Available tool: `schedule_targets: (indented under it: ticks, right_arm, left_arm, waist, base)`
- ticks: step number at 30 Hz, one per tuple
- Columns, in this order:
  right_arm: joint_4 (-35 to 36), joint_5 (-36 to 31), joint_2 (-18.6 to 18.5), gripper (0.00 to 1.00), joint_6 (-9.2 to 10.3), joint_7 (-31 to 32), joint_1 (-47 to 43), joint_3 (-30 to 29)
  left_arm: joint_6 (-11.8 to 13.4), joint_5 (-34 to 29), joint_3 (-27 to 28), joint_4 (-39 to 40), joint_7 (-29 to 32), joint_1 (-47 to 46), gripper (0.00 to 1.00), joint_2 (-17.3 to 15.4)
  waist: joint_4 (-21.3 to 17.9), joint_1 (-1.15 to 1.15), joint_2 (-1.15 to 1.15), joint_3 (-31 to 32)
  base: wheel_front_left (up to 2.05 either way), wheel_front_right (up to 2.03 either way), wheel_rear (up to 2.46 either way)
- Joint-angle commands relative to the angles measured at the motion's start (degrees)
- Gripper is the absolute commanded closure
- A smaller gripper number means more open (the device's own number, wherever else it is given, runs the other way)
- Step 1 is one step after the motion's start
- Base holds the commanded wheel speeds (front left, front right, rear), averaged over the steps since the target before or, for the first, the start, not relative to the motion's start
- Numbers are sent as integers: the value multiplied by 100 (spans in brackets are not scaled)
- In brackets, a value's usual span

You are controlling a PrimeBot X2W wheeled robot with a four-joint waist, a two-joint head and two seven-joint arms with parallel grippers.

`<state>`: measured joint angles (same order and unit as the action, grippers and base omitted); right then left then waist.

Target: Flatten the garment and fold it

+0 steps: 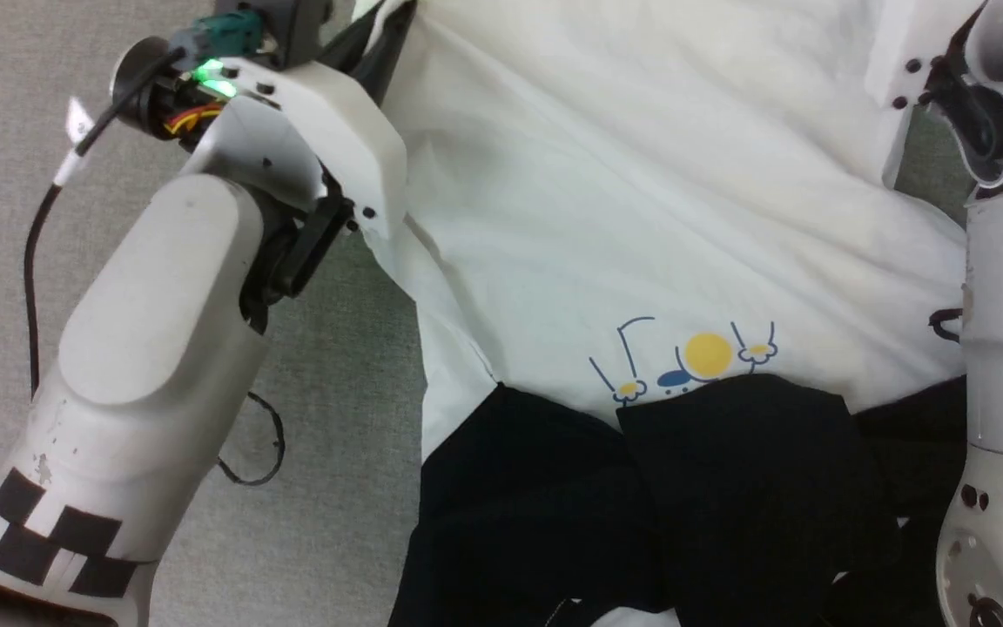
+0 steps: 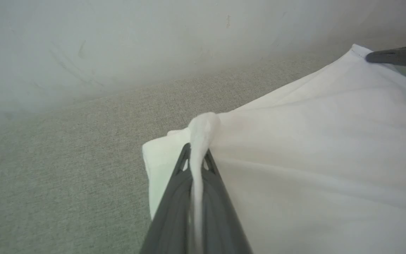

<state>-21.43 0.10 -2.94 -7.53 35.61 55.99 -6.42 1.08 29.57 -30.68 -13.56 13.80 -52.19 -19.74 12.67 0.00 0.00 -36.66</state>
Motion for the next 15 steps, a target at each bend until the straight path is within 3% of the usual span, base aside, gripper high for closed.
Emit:
schedule_targets:
  ticks: [1,6,15]
  right_arm:
    - [67,68,3,100,4,-149,97,-17]
    - [400,368,-15,100,4,-424,167,-27]
    - [1107,925,-419,100,4,-502,-65,-117]
  left_arm:
    - [42,100,108,-9,-91,-80,100,27]
    - [101,313,417,77,-228,-81,100,-88]
    - [250,615,869,419,-212,104,100,-416]
  waist:
    - [-45,0,0,-4]
    - [-204,0,0,150]
    - [-526,0,0,660]
  base:
    - [0,0,0]
    - [0,0,0]
    - [0,0,0]
